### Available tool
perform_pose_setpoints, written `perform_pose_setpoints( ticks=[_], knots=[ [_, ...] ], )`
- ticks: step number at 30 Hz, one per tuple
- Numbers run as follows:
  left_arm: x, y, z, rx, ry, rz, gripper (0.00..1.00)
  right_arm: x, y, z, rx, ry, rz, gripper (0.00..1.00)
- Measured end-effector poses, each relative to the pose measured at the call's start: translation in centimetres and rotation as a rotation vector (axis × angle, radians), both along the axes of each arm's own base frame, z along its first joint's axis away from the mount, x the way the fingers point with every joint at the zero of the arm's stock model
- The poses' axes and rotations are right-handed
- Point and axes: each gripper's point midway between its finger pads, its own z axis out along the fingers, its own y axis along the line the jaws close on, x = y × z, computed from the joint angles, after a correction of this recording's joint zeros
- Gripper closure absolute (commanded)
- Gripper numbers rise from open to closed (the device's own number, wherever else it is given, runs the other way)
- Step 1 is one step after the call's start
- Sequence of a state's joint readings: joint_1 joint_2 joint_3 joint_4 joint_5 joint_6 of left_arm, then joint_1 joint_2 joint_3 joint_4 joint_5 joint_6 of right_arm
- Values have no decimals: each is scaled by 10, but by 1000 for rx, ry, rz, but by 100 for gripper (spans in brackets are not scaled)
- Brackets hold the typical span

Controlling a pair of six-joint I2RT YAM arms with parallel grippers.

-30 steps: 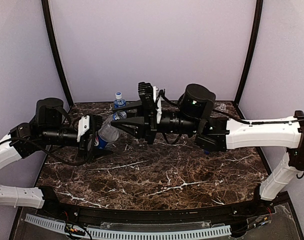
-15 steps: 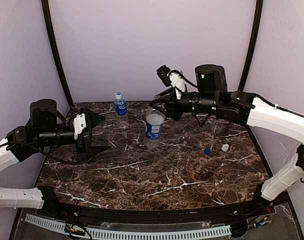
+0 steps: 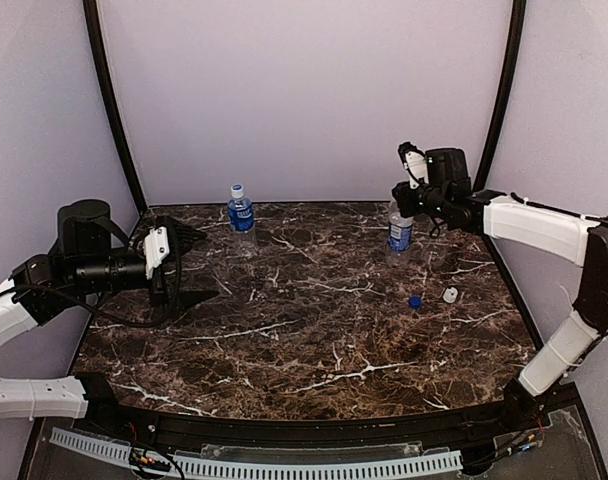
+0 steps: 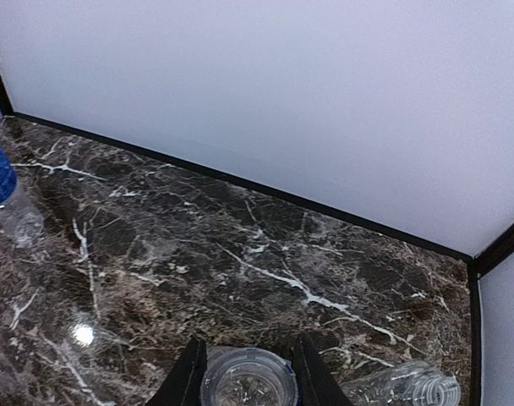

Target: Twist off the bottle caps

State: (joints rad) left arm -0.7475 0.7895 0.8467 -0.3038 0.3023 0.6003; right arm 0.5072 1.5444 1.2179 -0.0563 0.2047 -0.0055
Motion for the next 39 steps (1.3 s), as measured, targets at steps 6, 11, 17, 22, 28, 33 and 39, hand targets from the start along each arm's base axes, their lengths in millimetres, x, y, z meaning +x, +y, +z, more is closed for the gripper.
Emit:
perform_pose_setpoints(
  ticks=[6, 11, 17, 22, 28, 33, 39],
  knots=[
    [1, 2, 1, -4, 1, 6, 1, 32, -38, -23, 29, -7, -104, 100],
    [1, 2, 0, -4, 3, 2, 1, 39, -43, -28, 86, -22, -109, 100],
    [1, 2, 0, -4, 5, 2, 1, 42, -39, -28, 121, -33, -90, 100],
    [1, 2, 0, -4, 5, 1, 1, 43, -37, -28, 123, -35, -85, 71],
    [1, 2, 0, -4, 6, 0, 1, 46, -35, -32, 104, -7, -76, 31],
    [0, 2, 0, -4, 6, -2, 1, 47, -31, -42, 69, 47, -56, 17],
    [1, 3, -2, -2, 11, 1, 1, 49, -30, -29, 45, 50, -46, 1]
  ],
)
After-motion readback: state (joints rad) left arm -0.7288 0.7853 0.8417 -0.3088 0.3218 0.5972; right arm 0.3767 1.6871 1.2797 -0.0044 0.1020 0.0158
